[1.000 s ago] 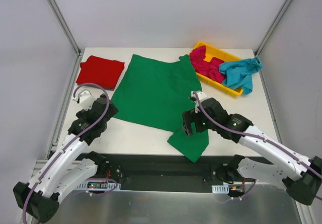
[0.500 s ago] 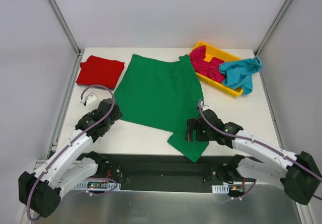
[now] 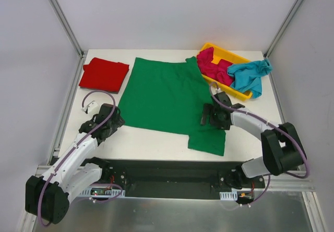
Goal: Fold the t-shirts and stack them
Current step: Flatten out the tshirt
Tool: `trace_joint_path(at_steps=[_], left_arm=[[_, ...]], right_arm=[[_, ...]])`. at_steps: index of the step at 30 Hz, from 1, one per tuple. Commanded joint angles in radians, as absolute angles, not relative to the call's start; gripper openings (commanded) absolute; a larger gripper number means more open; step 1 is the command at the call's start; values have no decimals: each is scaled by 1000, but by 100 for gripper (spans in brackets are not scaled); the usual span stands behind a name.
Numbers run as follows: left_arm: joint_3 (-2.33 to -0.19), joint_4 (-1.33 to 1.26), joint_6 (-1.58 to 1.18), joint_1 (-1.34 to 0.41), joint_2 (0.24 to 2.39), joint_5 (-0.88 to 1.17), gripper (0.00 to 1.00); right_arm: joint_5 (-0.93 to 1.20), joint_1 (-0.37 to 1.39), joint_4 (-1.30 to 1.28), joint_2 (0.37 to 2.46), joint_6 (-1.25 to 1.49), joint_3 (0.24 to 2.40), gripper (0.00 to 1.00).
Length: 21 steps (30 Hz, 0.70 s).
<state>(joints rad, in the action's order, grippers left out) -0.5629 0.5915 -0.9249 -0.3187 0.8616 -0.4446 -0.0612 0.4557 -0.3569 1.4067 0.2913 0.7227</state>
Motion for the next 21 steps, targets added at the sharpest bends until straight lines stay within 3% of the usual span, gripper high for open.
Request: trace_joint_path(at_steps=[1, 5, 10, 16, 21], left_arm=[[-566, 575, -930, -308, 888, -381, 99], [-561, 574, -928, -308, 917, -351, 99], [-555, 572, -931, -307, 951, -313, 98], [-572, 476, -911, -298, 1049, -376, 88], [-627, 450, -910, -272, 1187, -350, 73]], right_arm=[[-52, 332, -331, 1523, 177, 794, 96], [-92, 299, -419, 1499, 80, 883, 96], [-103, 299, -463, 1258, 80, 835, 96], [-221, 298, -468, 883, 178, 649, 96], [-291, 298, -456, 675, 178, 519, 96]])
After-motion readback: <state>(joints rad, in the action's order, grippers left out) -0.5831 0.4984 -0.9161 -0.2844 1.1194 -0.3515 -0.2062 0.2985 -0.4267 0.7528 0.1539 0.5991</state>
